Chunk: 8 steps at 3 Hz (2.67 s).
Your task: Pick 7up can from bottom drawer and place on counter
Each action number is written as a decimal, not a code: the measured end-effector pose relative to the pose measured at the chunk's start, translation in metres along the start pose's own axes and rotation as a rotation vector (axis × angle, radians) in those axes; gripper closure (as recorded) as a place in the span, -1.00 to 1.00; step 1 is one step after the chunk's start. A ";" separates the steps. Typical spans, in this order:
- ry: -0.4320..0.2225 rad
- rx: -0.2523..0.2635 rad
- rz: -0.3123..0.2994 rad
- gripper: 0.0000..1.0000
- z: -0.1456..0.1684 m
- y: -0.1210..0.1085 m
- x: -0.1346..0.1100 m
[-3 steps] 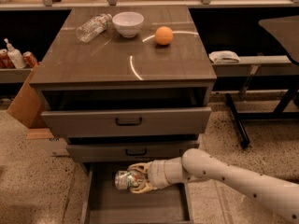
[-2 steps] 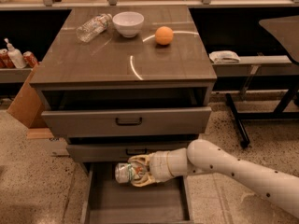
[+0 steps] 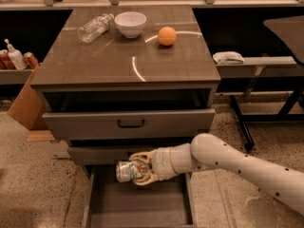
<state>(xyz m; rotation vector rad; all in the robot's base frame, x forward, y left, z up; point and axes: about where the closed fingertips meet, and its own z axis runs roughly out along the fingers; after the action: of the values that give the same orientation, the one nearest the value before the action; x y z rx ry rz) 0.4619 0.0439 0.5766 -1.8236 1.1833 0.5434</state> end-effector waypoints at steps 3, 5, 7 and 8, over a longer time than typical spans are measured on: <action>0.087 0.019 -0.170 1.00 -0.083 -0.067 -0.097; 0.107 0.042 -0.202 1.00 -0.117 -0.124 -0.116; 0.156 0.126 -0.225 1.00 -0.176 -0.223 -0.140; 0.133 0.167 -0.134 1.00 -0.186 -0.259 -0.128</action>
Offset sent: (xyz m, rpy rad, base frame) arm 0.0196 -0.0240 0.2342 -0.1359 -0.2771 0.0311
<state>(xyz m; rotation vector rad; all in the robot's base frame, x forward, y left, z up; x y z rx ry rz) 0.6160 -0.0051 0.8798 -1.8008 1.1476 0.2425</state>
